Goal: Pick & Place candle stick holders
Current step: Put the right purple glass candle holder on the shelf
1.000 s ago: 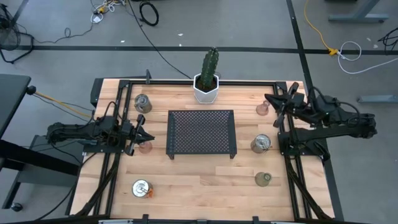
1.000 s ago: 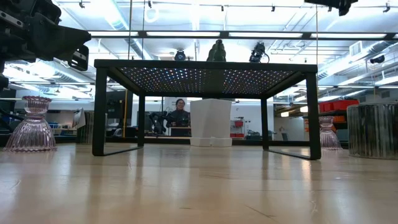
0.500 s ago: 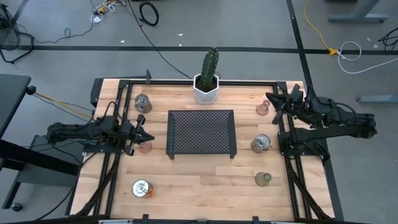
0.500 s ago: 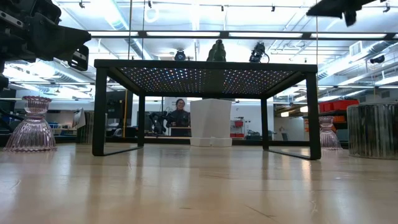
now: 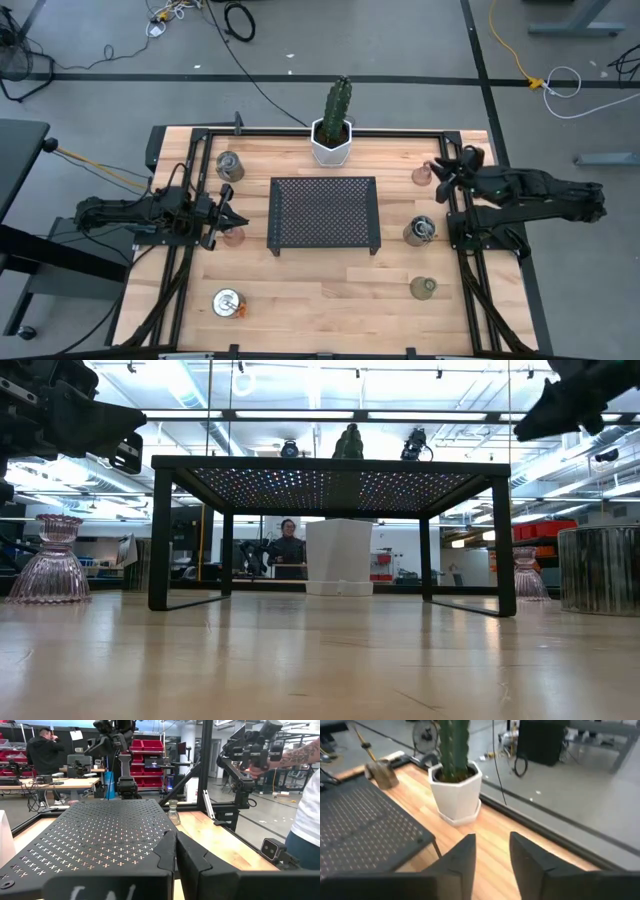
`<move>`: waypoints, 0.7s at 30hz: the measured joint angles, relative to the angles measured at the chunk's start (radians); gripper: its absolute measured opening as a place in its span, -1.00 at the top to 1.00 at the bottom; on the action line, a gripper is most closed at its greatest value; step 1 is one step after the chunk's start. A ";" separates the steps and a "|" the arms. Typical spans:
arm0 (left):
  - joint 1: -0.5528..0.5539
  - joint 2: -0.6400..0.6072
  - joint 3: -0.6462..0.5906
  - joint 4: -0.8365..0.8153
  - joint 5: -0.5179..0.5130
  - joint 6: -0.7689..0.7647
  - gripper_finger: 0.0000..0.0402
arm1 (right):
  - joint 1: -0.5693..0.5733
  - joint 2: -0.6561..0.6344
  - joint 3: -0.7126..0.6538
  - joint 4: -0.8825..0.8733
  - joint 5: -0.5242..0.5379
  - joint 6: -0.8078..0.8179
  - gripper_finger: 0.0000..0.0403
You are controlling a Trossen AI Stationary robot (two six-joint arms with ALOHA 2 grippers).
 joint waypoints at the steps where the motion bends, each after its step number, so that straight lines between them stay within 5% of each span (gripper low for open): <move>1: 0.000 0.000 0.000 0.000 0.000 0.000 0.91 | 0.000 0.000 0.000 -0.016 0.000 0.022 0.32; 11: 0.000 0.000 0.000 0.000 0.000 0.000 0.91 | -0.001 0.000 -0.005 -0.169 0.030 0.127 -0.11; 21: 0.000 0.000 0.000 0.000 0.000 0.000 0.91 | -0.001 0.000 -0.005 -0.232 0.039 0.253 -0.26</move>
